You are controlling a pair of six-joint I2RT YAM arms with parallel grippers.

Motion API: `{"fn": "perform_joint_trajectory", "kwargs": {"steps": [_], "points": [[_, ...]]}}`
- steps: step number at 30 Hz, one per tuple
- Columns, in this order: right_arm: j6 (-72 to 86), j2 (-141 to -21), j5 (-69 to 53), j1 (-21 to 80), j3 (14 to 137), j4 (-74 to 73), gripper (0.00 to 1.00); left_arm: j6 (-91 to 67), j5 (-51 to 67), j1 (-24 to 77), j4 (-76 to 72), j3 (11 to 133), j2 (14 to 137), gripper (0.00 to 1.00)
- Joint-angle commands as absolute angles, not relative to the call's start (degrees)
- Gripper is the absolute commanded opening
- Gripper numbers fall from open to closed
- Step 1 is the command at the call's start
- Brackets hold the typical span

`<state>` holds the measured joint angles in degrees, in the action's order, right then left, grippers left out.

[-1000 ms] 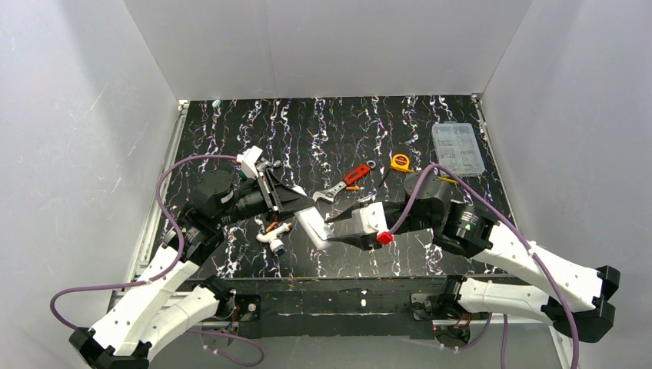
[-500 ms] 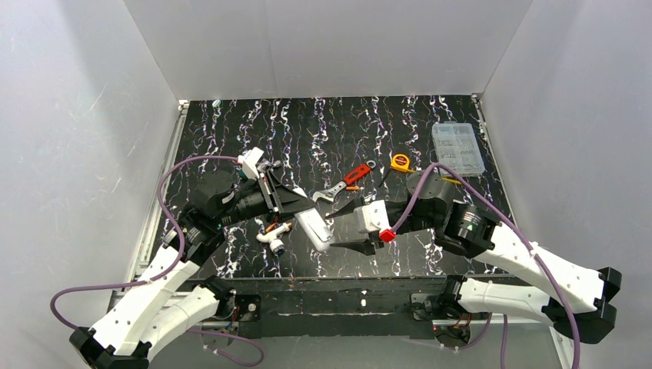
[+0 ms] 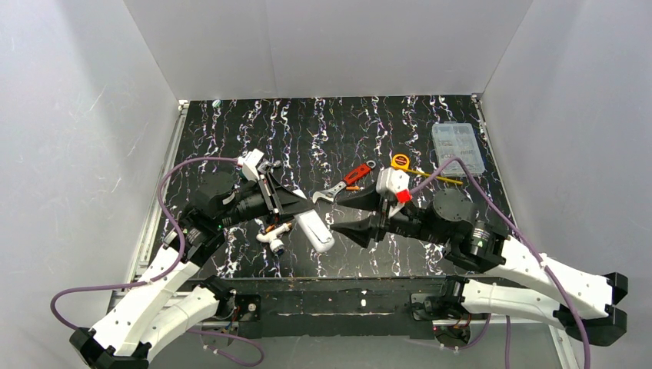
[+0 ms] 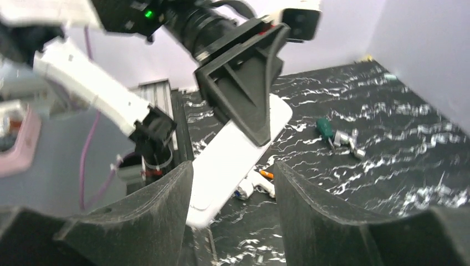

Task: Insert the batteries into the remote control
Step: Remove the battery cover from the remote control.

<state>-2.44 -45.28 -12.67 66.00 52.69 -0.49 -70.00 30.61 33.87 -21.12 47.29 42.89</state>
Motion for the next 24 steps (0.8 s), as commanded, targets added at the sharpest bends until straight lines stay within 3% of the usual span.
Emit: {"fn": "perform_joint_trajectory", "kwargs": {"steps": [1, 5, 8, 13, 24], "points": [[15.1, -46.2, 17.4, 73.2, 57.7, -0.6, 0.63, -69.5, 31.7, 33.9, -24.6, 46.9, 42.3, 0.00], [22.9, -51.0, 27.6, 78.4, 66.2, -13.4, 0.69, -69.3, 31.5, 33.9, -24.4, 47.2, 42.5, 0.00], [28.8, -54.4, 28.5, 79.1, 71.3, -22.4, 0.78, -69.3, 31.6, 33.9, -24.3, 47.9, 42.8, 0.00], [35.5, -60.4, 26.4, 79.1, 80.0, -37.6, 0.82, -69.1, 31.5, 33.9, -24.1, 48.2, 42.6, 0.00], [35.3, -66.8, 18.7, 79.1, 84.2, -43.0, 0.82, -69.0, 31.7, 33.9, -23.4, 48.6, 42.7, 0.00]]}}
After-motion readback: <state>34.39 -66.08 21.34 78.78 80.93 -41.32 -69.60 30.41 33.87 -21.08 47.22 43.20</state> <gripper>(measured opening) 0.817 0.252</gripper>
